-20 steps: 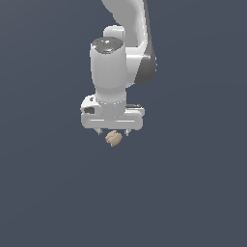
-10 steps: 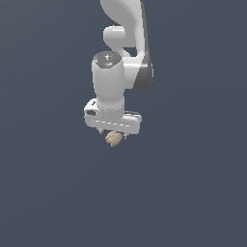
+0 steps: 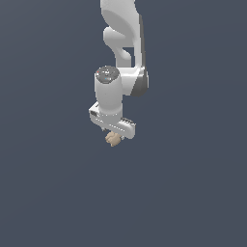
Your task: Pick up the object and move it to a goal position.
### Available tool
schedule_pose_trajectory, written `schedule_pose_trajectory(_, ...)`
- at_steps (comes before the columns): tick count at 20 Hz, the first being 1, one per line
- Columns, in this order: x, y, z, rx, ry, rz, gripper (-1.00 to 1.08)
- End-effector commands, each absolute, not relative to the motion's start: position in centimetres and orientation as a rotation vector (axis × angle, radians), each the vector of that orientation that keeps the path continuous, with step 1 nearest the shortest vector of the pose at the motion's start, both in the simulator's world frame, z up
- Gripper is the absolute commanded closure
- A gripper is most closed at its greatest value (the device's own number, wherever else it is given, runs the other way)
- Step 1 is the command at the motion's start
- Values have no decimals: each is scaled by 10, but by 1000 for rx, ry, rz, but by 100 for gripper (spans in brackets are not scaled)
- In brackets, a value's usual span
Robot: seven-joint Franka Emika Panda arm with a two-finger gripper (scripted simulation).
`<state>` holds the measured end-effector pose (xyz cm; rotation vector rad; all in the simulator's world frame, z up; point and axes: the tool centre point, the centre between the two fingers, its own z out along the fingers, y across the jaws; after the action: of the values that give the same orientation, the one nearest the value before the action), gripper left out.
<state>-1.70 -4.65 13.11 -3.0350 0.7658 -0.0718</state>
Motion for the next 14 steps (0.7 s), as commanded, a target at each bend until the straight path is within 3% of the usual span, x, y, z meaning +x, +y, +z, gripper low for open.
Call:
schedule_pose_trajectory(1, -26, -48, 120, -3010, 866, -52, -92)
schedule_pose_trajectory(14, -52, -52, 92, -2934, 1121, -1, -92)
